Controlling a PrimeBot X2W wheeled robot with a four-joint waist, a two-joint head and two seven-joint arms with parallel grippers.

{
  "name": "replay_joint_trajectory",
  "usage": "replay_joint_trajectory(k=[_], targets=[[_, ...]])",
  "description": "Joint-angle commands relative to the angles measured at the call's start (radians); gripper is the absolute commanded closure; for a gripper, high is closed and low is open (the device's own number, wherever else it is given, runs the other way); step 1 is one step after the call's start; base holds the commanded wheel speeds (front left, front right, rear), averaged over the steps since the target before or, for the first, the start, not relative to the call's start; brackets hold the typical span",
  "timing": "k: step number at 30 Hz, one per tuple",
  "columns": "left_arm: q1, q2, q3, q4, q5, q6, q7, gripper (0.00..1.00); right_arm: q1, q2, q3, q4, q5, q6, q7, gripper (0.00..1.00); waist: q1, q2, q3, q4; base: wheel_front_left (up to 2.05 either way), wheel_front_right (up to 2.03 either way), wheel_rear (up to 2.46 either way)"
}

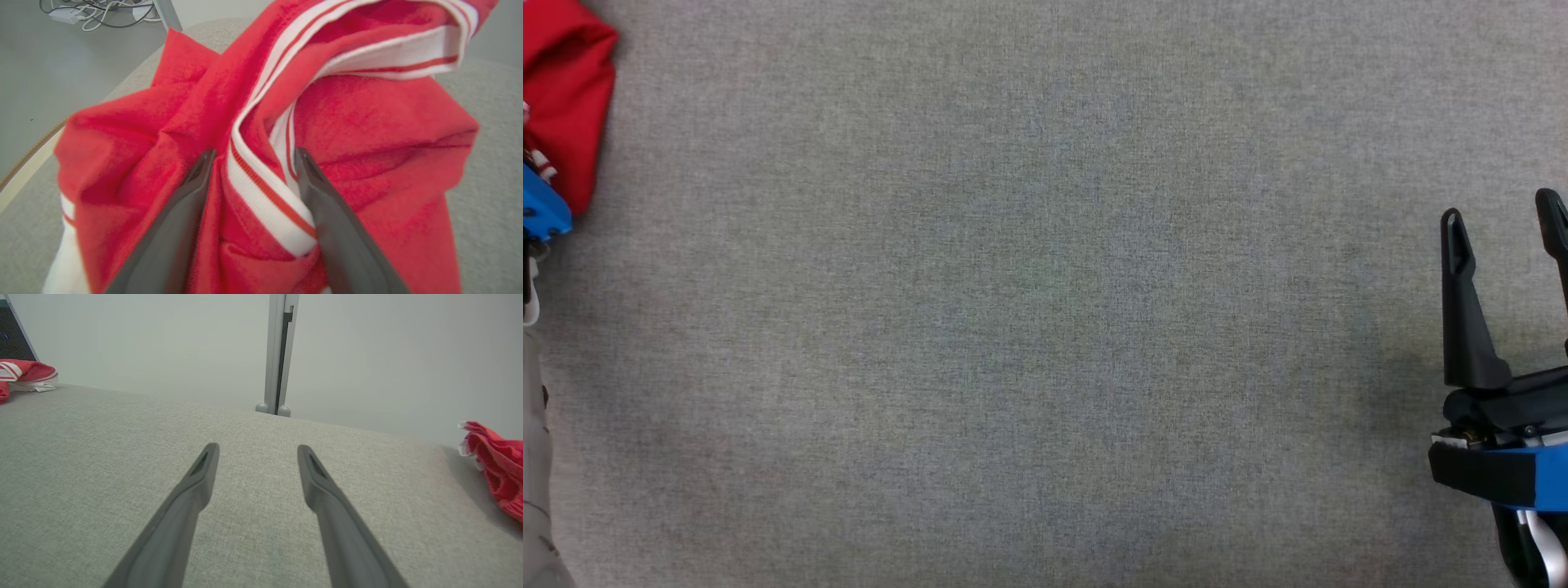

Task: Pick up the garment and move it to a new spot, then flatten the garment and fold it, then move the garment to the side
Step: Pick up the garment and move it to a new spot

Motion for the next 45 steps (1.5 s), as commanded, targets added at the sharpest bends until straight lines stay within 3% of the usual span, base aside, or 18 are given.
replay_joint_trajectory(k=[1, 2, 3, 4, 5, 6, 15, 25, 37, 45], targets=[[-0.009, -0.002, -0.009, 0.027, -0.003, -0.004, 0.029, 0.0, -0.003, -0.001, 0.0, -0.003, -0.004, 0.0, 0.001, 0.0, 0.0, -0.0003, -0.005, 0.001, 0.0, 0.0, 0.0], [-0.011, -0.005, -0.01, 0.048, -0.009, -0.005, 0.049, 0.0, -0.003, 0.0, 0.004, -0.001, -0.004, 0.0, 0.002, 0.0, 0.0, -0.0003, -0.008, 0.001, 0.0, 0.0, 0.0], [-0.012, -0.005, -0.013, 0.06, -0.01, -0.009, 0.057, 0.1, -0.003, 0.001, 0.006, 0.001, -0.004, 0.0, 0.003, 0.0, 0.0, -0.0003, -0.012, 0.002, 0.0, 0.0, 0.0], [-0.013, -0.006, -0.016, 0.067, -0.011, -0.011, 0.054, 0.42, -0.003, 0.001, 0.007, 0.005, -0.004, 0.0, 0.003, 0.0, 0.0, -0.0003, -0.016, 0.002, 0.0, 0.0, 0.0], [-0.013, -0.004, -0.019, 0.074, -0.012, -0.012, 0.051, 0.87, -0.004, 0.001, 0.01, 0.007, -0.003, 0.0, 0.004, 0.0, 0.0, -0.0003, -0.02, 0.002, 0.0, 0.0, 0.0], [-0.014, -0.005, -0.022, 0.082, -0.015, -0.013, 0.048, 1.0, -0.005, 0.0, 0.012, 0.011, -0.001, 0.0, 0.003, 0.0, 0.0, -0.0003, -0.025, 0.003, 0.0, 0.0, 0.0], [-0.036, 0.005, -0.049, 0.062, -0.013, -0.025, -0.084, 1.0, -0.011, 0.016, 0.04, 0.052, 0.014, 0.0, -0.023, 0.0, 0.0, -0.0003, -0.098, -0.009, 0.0, 0.0, 0.0], [-0.129, -0.005, -0.151, -0.096, 0.014, -0.033, -0.232, 1.0, -0.002, 0.057, 0.081, 0.141, 0.047, 0.0, -0.07, 0.0, 0.0, -0.0003, -0.223, -0.053, 0.0, 0.0, 0.0], [-0.217, -0.042, -0.397, -0.486, -0.049, -0.031, -0.164, 1.0, 0.007, 0.102, 0.136, 0.246, 0.093, 0.0, -0.138, 0.0, 0.0, -0.0003, -0.322, -0.192, 0.0, 0.0, 0.0], [-0.192, -0.111, -0.536, -0.645, -0.097, -0.031, -0.098, 1.0, -0.006, 0.109, 0.164, 0.306, 0.123, 0.0, -0.174, 0.0, 0.0, -0.0003, -0.332, -0.302, 0.0, 0.0, 0.0]])
